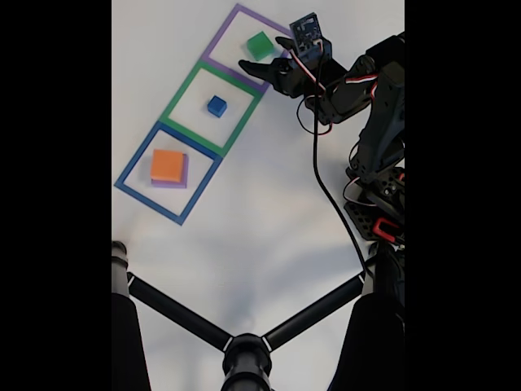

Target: Tower of hanoi

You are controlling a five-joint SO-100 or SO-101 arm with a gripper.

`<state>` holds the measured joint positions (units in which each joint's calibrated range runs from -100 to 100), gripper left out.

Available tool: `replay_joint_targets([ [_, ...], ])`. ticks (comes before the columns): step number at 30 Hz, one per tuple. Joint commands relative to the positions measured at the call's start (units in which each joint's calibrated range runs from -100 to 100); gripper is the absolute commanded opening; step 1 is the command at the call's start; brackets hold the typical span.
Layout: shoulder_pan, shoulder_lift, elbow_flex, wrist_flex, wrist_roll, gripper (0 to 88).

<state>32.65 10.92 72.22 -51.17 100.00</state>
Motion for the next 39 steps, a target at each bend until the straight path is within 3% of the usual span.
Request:
replay_joint_targets([
  [1, -1.58, 0.70, -2.29, -1.32, 0.00, 28.6],
  [10, -1.43, 4.55, -6.74, -1.32, 0.00, 26.2],
  [31, -2.73, 5.43, -7.29, -0.75, 0.00, 7.0],
  [39, -4.40, -2.90, -6.11, 4.67, 0.00, 7.1],
])
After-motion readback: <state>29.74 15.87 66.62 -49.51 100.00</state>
